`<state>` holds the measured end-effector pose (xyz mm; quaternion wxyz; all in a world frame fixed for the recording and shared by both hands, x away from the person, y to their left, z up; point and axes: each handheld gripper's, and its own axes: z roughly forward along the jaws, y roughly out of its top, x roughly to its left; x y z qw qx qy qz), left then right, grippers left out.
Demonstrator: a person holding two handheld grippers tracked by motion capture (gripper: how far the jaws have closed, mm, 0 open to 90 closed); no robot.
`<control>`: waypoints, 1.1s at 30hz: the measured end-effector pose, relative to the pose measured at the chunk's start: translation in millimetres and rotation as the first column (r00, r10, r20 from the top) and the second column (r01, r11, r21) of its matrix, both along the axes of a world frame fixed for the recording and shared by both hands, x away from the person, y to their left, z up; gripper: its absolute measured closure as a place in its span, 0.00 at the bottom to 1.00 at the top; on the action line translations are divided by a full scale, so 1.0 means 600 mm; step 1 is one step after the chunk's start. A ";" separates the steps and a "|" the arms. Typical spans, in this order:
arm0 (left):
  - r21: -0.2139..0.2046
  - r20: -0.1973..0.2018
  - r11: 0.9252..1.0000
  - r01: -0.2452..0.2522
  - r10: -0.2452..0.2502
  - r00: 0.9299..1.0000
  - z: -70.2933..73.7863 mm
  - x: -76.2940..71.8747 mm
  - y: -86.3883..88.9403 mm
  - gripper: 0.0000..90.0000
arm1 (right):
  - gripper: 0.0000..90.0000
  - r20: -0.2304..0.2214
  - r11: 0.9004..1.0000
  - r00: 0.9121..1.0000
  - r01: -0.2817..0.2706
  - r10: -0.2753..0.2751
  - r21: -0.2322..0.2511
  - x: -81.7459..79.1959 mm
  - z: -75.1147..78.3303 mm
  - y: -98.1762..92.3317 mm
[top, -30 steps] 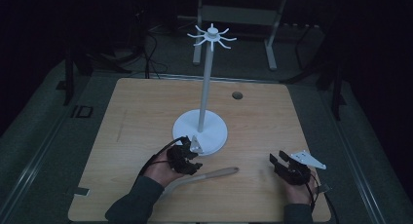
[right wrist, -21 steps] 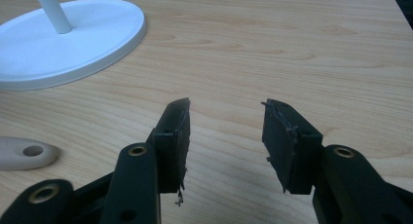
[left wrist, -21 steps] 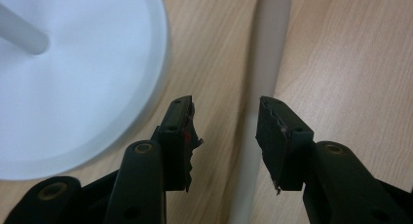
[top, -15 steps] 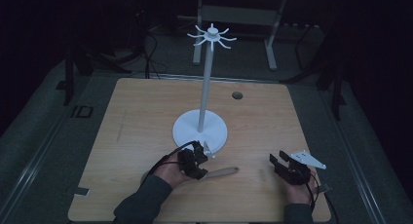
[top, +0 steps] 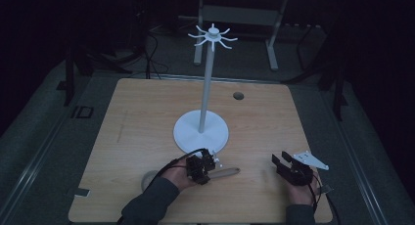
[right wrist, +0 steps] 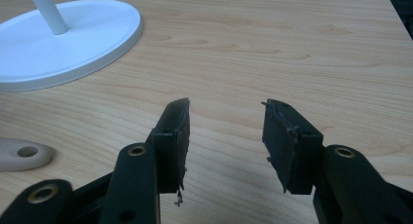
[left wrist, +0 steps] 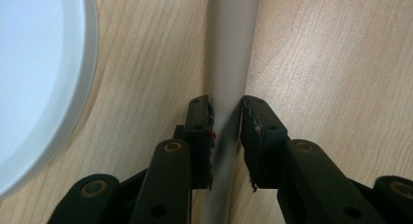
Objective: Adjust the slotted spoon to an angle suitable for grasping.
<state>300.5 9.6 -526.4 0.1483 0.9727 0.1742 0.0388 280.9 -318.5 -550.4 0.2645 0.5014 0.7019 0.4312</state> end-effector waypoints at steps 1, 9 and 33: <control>0.001 -0.001 1.000 0.002 -0.002 1.000 0.000 0.000 0.000 0.82 | 0.58 0.001 1.000 1.000 -0.001 0.001 -0.001 0.000 0.000 0.000; 0.037 -0.033 0.999 0.010 -0.009 0.999 0.004 -0.003 0.006 0.83 | 0.58 -0.002 1.000 1.000 -0.005 0.005 -0.014 0.000 -0.001 0.004; 0.140 -0.041 0.989 0.037 -0.031 0.999 -0.002 0.007 -0.019 0.83 | 0.58 -0.001 1.000 1.000 0.000 0.000 -0.022 0.000 -0.002 0.004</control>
